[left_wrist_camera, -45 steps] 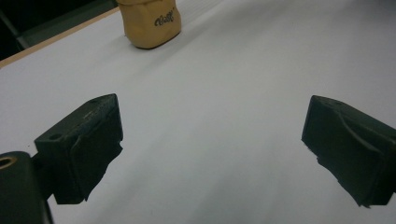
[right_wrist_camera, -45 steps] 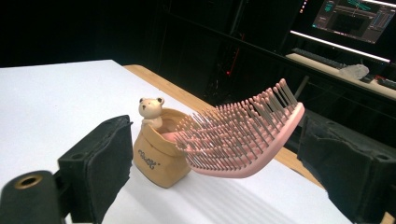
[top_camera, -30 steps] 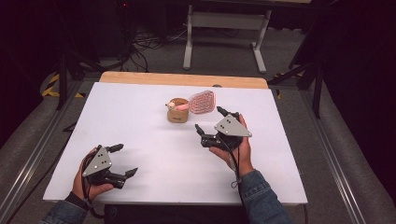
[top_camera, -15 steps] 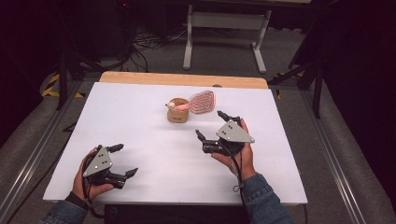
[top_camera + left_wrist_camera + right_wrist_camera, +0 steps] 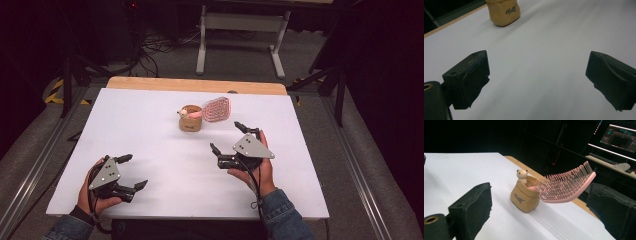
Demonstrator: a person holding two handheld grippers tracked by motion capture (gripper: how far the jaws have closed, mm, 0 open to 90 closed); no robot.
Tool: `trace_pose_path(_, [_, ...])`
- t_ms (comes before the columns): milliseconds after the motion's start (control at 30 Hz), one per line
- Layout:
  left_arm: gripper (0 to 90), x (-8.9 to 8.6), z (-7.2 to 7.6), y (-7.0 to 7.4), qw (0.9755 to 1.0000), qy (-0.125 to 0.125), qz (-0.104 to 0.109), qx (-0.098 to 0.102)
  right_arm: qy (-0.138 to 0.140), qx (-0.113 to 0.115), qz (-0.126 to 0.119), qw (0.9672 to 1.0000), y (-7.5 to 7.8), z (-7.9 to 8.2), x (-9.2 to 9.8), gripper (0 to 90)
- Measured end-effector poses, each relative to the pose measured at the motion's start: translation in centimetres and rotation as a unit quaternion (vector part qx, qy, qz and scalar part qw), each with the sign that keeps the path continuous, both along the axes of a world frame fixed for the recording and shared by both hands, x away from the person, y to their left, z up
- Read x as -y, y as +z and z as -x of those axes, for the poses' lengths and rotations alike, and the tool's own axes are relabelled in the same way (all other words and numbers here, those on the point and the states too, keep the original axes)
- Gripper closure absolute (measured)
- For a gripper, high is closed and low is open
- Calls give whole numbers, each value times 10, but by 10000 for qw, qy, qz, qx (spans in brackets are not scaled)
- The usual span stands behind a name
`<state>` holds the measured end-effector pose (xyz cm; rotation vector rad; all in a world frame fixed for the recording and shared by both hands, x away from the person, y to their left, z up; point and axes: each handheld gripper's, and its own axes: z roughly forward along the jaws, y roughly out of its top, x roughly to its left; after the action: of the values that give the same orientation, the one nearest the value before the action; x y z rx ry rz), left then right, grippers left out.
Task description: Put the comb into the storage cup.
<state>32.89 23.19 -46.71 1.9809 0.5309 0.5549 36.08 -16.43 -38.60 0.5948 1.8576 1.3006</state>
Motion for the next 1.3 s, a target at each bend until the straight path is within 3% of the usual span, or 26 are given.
trace_pose_path(667, [60,1,0,0,10000,-11,7,11,-21,180,273,9995,-11,14,8,67])
trace_pose_path(1300, [59,1,1,0,10000,-21,16,8,-34,-7,482,9988,-33,21,20,69])
